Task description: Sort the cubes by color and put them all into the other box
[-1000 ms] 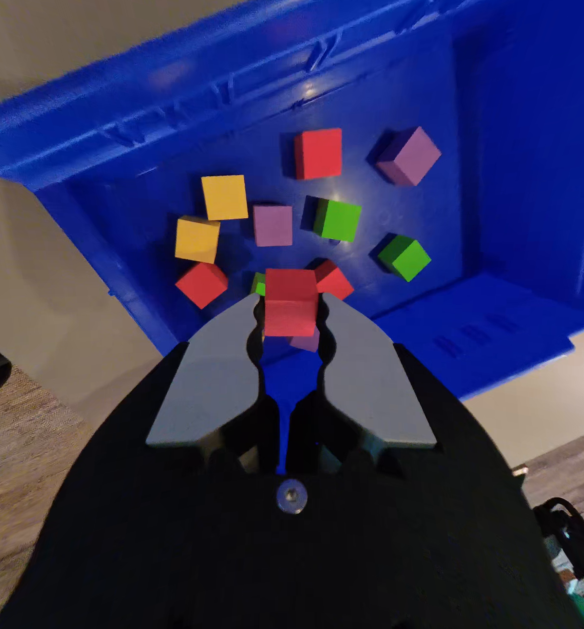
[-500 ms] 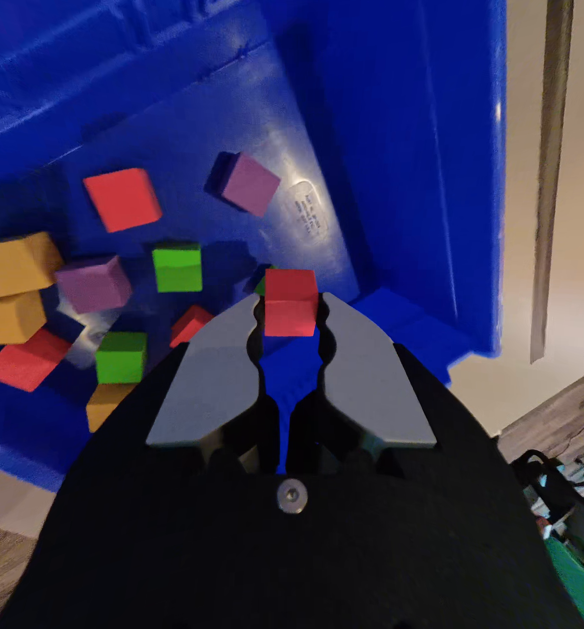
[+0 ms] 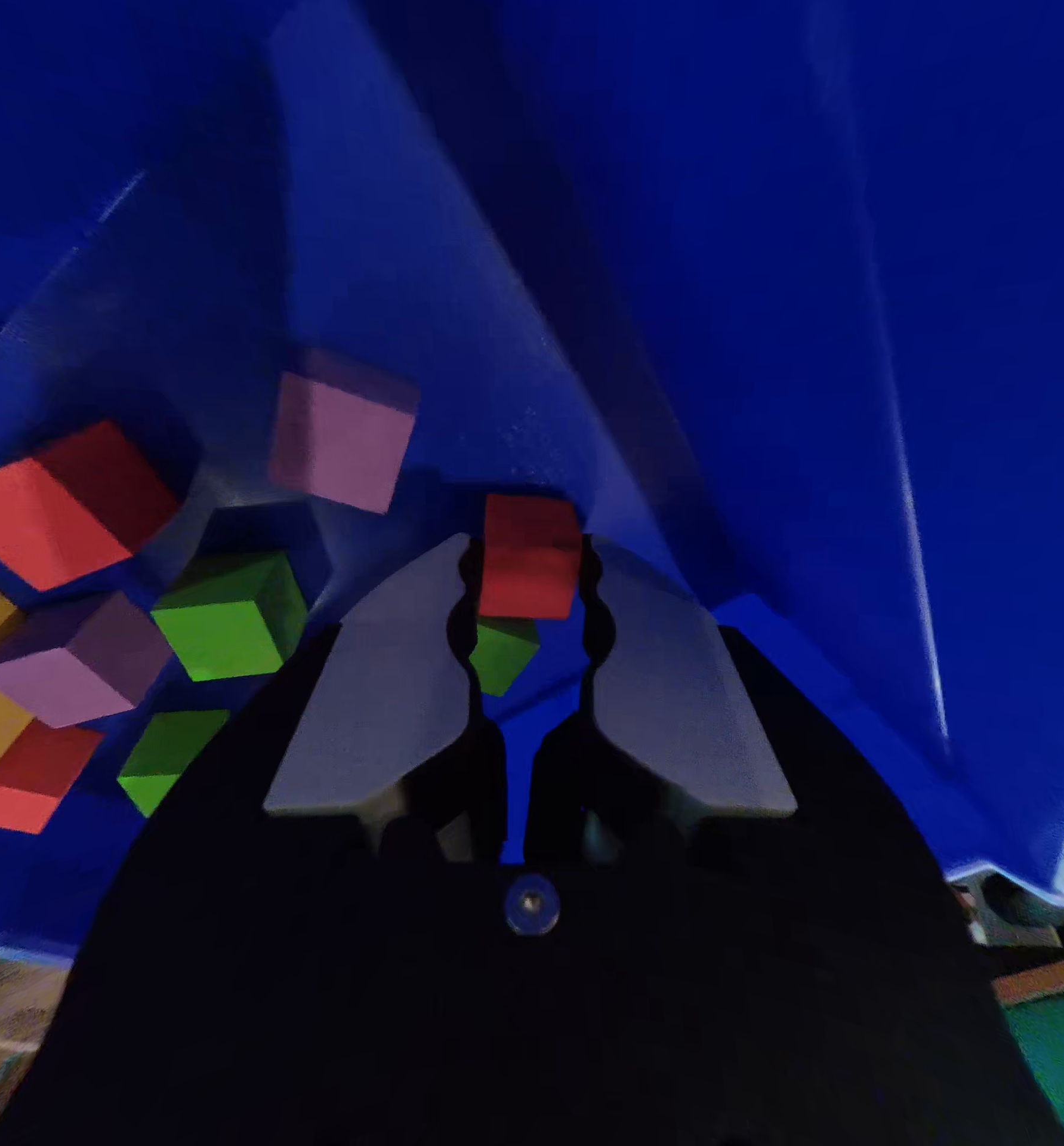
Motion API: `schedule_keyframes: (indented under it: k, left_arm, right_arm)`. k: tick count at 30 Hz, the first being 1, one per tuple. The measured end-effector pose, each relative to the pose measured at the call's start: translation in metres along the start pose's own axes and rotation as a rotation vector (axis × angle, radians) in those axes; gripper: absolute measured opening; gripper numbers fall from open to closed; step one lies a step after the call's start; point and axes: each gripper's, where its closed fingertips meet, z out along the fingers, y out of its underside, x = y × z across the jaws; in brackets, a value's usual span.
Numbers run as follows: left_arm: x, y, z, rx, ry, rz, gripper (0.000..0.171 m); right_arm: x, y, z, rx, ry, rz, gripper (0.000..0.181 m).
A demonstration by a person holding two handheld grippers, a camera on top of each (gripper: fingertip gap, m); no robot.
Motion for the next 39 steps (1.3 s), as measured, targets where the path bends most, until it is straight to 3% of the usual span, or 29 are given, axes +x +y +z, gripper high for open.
schedule_keyframes:
  k: [4, 8, 12, 14, 16, 20, 26, 30, 34, 39]
  left_arm:
    - [-0.012, -0.003, -0.004, -0.006, -0.062, 0.016, 0.057]
    - [-0.048, -0.02, -0.011, -0.047, -0.239, 0.095, 0.057]
    - [-0.099, -0.041, -0.007, -0.325, -0.416, 0.437, 0.057]
    - [-0.123, -0.053, 0.003, -0.463, -0.435, 0.626, 0.059]
    - [-0.143, -0.05, 0.014, -0.616, -0.407, 0.674, 0.074]
    - [-0.172, -0.015, 0.021, -0.965, -0.356, 0.61, 0.084]
    - [-0.158, 0.06, 0.015, -1.285, -0.185, 0.535, 0.078]
    - [-0.153, 0.093, -0.01, -1.472, -0.257, 0.457, 0.073]
    - [-0.151, 0.12, -0.034, -1.597, -0.377, 0.299, 0.07]
    - [-0.154, 0.13, -0.042, -1.59, -0.493, 0.053, 0.068]
  right_arm:
    - [0.0, 0.0, -0.008, 0.0, 0.017, -0.003, 0.043]
    - [-0.002, 0.004, -0.04, 0.056, 0.087, -0.015, 0.045]
    - [-0.016, 0.005, -0.091, 0.21, 0.229, -0.069, 0.042]
    - [-0.031, 0.009, -0.112, 0.289, 0.285, -0.096, 0.04]
    - [-0.05, 0.015, -0.127, 0.347, 0.329, -0.126, 0.039]
    - [-0.083, 0.033, -0.136, 0.397, 0.384, -0.167, 0.037]
    - [-0.119, 0.055, -0.122, 0.42, 0.382, -0.195, 0.037]
    - [-0.129, 0.06, -0.107, 0.423, 0.366, -0.197, 0.037]
    - [-0.134, 0.061, -0.096, 0.434, 0.35, -0.199, 0.037]
    - [-0.139, 0.059, -0.094, 0.449, 0.346, -0.218, 0.037]
